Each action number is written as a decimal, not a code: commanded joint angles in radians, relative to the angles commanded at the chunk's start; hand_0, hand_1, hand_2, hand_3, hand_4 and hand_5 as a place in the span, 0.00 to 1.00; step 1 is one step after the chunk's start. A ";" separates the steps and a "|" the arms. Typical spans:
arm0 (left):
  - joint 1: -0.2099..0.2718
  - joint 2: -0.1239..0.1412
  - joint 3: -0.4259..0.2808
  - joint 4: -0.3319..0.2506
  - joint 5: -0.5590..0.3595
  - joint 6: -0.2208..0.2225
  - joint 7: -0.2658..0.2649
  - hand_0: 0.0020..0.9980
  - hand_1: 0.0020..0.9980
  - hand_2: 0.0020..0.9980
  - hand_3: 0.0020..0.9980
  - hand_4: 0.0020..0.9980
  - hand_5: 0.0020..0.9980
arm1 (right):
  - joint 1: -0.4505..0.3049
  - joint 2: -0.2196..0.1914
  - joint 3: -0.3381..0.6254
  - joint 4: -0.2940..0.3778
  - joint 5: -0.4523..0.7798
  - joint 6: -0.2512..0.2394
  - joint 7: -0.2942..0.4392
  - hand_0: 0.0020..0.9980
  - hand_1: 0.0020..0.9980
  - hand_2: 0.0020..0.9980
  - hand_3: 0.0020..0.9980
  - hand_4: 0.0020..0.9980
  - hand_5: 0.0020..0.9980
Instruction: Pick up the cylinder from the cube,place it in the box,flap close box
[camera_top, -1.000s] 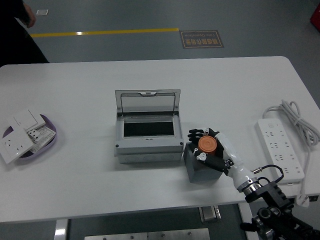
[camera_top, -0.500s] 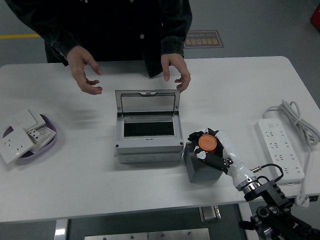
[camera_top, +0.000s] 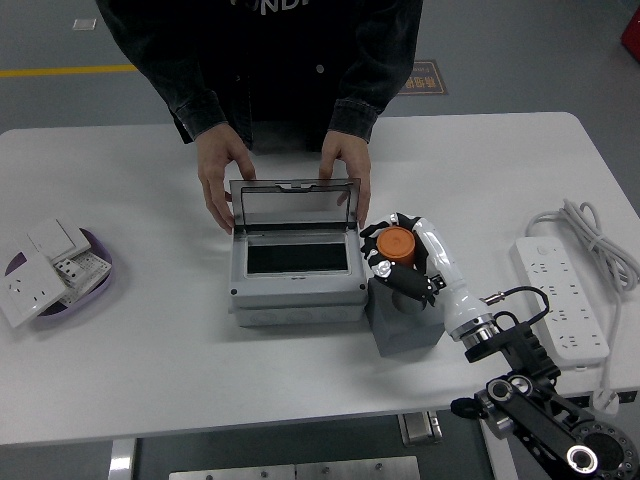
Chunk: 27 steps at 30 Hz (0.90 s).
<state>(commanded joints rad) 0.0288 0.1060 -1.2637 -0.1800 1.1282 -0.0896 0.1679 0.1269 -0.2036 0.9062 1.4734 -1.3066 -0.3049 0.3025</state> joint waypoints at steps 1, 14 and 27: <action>0.000 0.000 0.000 0.000 0.001 0.000 0.000 0.64 0.66 0.58 0.65 0.72 0.32 | 0.019 0.010 -0.012 -0.003 -0.021 -0.004 -0.016 0.24 0.30 0.37 0.29 0.00 0.00; -0.005 0.002 -0.002 0.000 0.010 -0.001 0.004 0.64 0.66 0.58 0.65 0.72 0.33 | 0.236 0.152 -0.131 -0.083 -0.438 0.084 -0.321 0.08 0.23 0.35 0.28 0.00 0.00; -0.010 0.003 0.001 0.000 0.015 -0.002 0.005 0.64 0.66 0.58 0.65 0.73 0.35 | 0.310 0.181 -0.171 -0.097 -0.881 0.231 -0.623 0.08 0.26 0.36 0.30 0.00 0.00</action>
<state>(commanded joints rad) 0.0185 0.1090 -1.2627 -0.1800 1.1432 -0.0914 0.1729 0.4367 -0.0230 0.7349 1.3766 -2.1879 -0.0737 -0.3208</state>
